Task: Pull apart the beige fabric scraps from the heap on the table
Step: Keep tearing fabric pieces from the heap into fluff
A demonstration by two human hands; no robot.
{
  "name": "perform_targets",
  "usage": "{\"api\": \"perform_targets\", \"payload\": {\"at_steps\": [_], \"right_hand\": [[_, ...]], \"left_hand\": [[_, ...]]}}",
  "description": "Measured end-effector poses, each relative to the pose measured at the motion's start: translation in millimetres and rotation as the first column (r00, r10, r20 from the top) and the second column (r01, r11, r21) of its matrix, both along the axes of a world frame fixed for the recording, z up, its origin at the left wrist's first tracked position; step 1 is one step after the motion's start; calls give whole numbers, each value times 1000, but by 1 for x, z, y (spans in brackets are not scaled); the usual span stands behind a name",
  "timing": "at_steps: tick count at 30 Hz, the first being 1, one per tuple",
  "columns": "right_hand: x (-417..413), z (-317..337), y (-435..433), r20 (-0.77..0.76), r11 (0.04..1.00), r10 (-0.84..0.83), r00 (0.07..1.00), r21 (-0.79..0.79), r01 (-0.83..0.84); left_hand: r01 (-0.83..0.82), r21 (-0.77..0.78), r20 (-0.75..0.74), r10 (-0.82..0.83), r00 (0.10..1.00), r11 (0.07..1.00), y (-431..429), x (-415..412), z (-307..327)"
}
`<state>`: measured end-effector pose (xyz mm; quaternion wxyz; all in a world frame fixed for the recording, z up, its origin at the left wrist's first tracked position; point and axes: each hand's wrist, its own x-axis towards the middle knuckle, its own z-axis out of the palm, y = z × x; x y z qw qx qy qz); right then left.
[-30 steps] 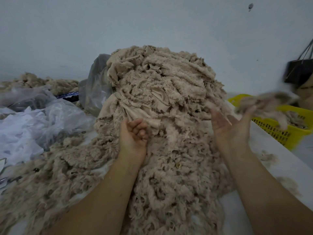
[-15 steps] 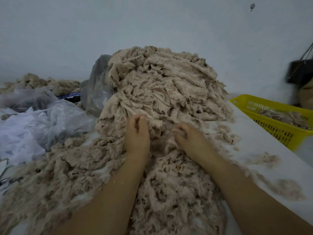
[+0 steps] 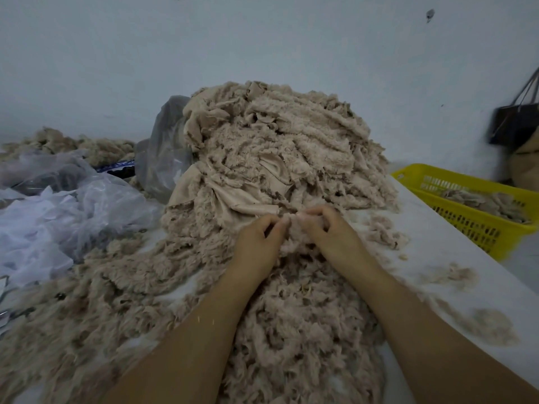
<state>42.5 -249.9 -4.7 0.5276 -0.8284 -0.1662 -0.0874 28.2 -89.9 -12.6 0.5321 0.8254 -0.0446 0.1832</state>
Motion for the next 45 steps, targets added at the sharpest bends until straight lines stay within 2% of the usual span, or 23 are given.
{"api": "perform_targets", "payload": {"at_steps": [2, 4, 8, 12, 17, 20, 21, 22, 23, 24, 25, 26, 28, 30, 31, 33, 35, 37, 42, 44, 45], "right_hand": [[-2, -3, 5, -59, 995, 74, 996, -55, -77], [-1, -5, 9, -56, 988, 93, 994, -117, -99], [2, -6, 9, 42, 987, -27, 999, -157, 34], [6, -6, 9, 116, 951, -123, 986, -271, 151], [12, -2, -9, -5, 930, -365, 931, -35, 365], [10, -2, -11, -88, 921, -380, 921, 61, 386], [11, -1, -11, -125, 923, -363, 923, 88, 375], [11, -1, -11, -142, 924, -346, 927, 121, 363], [11, 0, -12, -129, 922, -334, 934, 160, 352], [9, 1, -12, -117, 919, -327, 938, 190, 344], [8, 2, -12, -119, 917, -315, 942, 217, 334], [7, 3, -12, -133, 915, -305, 943, 233, 329], [5, 5, -12, -168, 917, -280, 945, 244, 316], [7, 3, -14, -169, 915, -289, 942, 240, 324], [9, 1, -16, -182, 905, -305, 935, 249, 344], [10, 1, -17, -181, 900, -313, 932, 257, 352], [8, 2, -15, -130, 911, -325, 937, 223, 347], [5, 2, -13, -85, 925, -315, 945, 196, 326], [-1, 7, -9, 19, 943, -260, 965, 221, 250], [-3, 8, -8, 50, 958, -220, 974, 201, 206], [-3, 8, -8, 51, 964, -201, 978, 186, 188]], "left_hand": [[-20, -95, -16, 18, 1000, 995, 2, -1, 1], [-3, -209, -20, -1, 1000, 978, 1, -2, 3], [65, -299, -55, -85, 995, 952, -1, -3, 4], [129, -432, -94, -187, 978, 893, -2, -6, 8], [92, -529, -95, -166, 982, 843, 1, -8, 16], [86, -644, -95, -190, 977, 760, 7, -10, 22], [100, -598, -72, -178, 981, 795, 10, -11, 23], [130, -474, -56, -176, 983, 871, 12, -13, 25], [167, -281, -66, -192, 979, 945, 14, -13, 23], [192, -76, -106, -199, 974, 978, 14, -13, 21], [211, 61, -151, -200, 968, 975, 12, -10, 16], [213, 104, -189, -191, 963, 972, 9, -8, 14], [152, 50, -187, -141, 972, 987, 8, -6, 11], [75, -188, -153, -104, 983, 979, 11, -4, 12], [60, -360, -156, -124, 980, 931, 14, -4, 14], [42, -669, -158, -197, 968, 742, 20, -5, 19], [45, -838, -105, -242, 964, 544, 24, -4, 23], [70, -921, -43, -276, 960, 384, 27, -2, 25], [119, -989, 85, -326, 942, 88, 36, -3, 28], [141, -986, 106, -318, 942, 87, 38, -2, 26], [135, -983, 88, -323, 942, 127, 39, 0, 24]]}}
